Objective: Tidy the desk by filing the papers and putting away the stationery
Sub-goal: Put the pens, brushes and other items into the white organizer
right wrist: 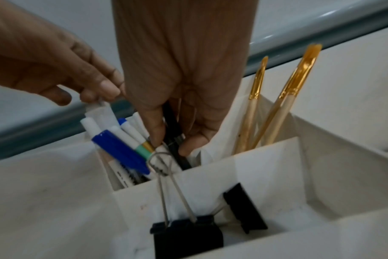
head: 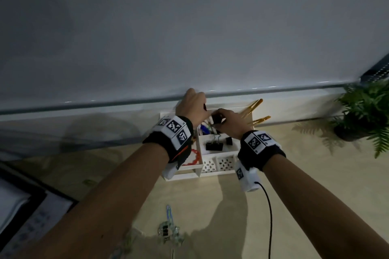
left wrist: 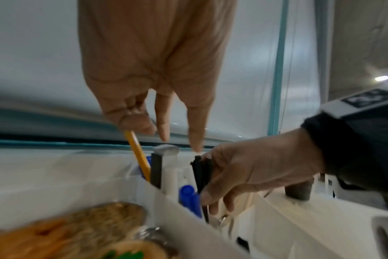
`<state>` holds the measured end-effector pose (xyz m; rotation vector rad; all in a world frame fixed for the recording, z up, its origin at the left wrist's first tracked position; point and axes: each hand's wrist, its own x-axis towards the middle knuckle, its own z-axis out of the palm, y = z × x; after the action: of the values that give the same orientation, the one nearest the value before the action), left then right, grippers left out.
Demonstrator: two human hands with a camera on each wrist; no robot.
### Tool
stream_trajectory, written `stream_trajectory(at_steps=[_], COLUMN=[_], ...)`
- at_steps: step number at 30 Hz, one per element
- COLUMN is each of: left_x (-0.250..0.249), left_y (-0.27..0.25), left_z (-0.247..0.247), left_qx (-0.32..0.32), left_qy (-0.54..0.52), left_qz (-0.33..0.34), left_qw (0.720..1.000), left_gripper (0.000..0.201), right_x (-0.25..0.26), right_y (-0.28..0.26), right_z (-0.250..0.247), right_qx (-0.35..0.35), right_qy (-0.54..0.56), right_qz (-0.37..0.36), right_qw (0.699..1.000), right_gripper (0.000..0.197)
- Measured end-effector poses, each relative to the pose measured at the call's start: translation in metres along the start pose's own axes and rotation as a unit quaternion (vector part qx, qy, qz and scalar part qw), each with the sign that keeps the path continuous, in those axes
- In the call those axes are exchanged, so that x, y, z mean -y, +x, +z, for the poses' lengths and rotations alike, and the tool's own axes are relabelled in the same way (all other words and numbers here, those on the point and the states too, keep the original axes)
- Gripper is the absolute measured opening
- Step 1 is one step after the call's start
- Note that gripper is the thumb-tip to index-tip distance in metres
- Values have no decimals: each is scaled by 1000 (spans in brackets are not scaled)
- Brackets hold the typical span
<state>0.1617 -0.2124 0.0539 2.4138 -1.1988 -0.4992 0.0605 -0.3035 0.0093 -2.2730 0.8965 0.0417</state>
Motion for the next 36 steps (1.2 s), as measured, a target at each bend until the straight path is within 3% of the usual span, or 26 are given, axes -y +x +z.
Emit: stream_trajectory(at_steps=[2,4,9,11,13,17,20,22,25,27,29,32,36], left_x=[6,11,10,8,7,12,18,24,36,50,71,109,167], left_y=[-6,-8,-3,-4,-9,-23,-41,-57,-84,-108,-141,-207,-305], left_z=[2,4,1,-1,1,3,-8,-20,-42,-56,-67,-73,-64], left_qx=[64,106,47,41,68,147,118,77,21,-7,-40,-54,15], left_qy=[83,124,81,88,105,82,72,45,-33,-91,-136,-170,-161], left_qz=[3,9,49,56,60,72,94,98,69,42,23,10,1], left_qw=[995,987,994,994,990,983,986,991,997,995,990,984,987], left_gripper=[60,70,36,30,36,68,68,59,39,30,24,18,18], right_x=[3,5,10,13,12,10,17,24,46,69,95,133,175], right_y=[3,3,4,4,2,-6,-17,-28,-50,-68,-89,-126,-181], right_z=[5,8,3,5,14,24,21,21,27,37,53,95,169], right_qx=[-8,-4,-12,-21,3,28,-39,-125,-237,-253,-240,-160,-22], right_qy=[-10,-21,-22,-28,-52,-57,-4,22,16,34,60,69,92], right_qz=[7,8,-17,-16,-1,32,47,26,-26,-60,-90,-132,-144], right_qw=[1000,1000,1000,999,999,997,998,992,971,965,965,976,985], right_gripper=[31,27,20,21,29,37,36,39,43,38,28,19,28])
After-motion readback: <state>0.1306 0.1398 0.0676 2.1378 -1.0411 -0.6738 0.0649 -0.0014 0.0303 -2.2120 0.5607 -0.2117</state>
